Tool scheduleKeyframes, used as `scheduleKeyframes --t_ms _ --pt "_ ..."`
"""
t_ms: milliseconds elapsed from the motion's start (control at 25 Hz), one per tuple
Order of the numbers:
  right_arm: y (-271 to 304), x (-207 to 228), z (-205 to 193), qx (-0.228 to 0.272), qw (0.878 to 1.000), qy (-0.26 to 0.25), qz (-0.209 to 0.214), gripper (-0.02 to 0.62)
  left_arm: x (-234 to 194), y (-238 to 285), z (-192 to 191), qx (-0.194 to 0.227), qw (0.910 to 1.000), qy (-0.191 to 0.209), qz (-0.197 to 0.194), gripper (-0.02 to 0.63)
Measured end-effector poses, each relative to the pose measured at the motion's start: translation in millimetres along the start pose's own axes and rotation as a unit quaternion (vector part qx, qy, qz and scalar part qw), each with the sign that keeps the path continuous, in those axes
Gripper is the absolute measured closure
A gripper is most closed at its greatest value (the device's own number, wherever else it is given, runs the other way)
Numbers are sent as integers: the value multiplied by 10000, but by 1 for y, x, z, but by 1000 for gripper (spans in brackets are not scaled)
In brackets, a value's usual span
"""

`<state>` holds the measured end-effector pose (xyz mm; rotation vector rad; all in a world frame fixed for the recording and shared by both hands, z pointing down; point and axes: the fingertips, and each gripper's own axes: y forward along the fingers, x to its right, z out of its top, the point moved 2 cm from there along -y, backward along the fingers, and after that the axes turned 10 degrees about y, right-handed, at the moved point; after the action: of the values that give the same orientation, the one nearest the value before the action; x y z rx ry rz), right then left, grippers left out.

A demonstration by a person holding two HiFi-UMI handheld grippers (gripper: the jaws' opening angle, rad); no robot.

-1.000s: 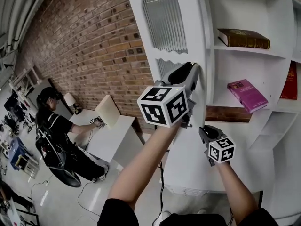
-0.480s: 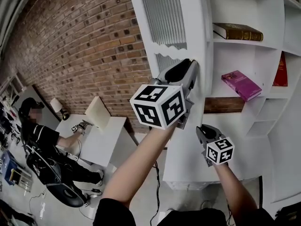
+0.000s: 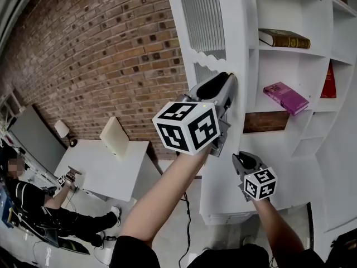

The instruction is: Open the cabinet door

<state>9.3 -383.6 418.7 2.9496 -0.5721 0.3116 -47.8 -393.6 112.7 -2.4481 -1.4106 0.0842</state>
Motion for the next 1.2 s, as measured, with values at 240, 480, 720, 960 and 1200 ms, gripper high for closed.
scheduleKeyframes --t_ms 240,480,720,960,1200 --pt "3 -29 -6 39 10000 -12 -72 529 -9 -26 7 63 9999 -83 -111 522" --pt "7 -52 -10 89 9999 -20 -73 529 -20 -45 12 196 9993 -155 -293 520" --pt "10 -62 -11 134 9999 -21 12 528 -26 -54 15 357 9986 -240 -307 520" --pt "8 -63 -12 116 9998 26 132 526 -25 -53 14 399 9977 -379 -384 520" --pt "8 -62 -12 115 9995 71 276 526 -25 -53 13 598 9961 -515 -396 520"
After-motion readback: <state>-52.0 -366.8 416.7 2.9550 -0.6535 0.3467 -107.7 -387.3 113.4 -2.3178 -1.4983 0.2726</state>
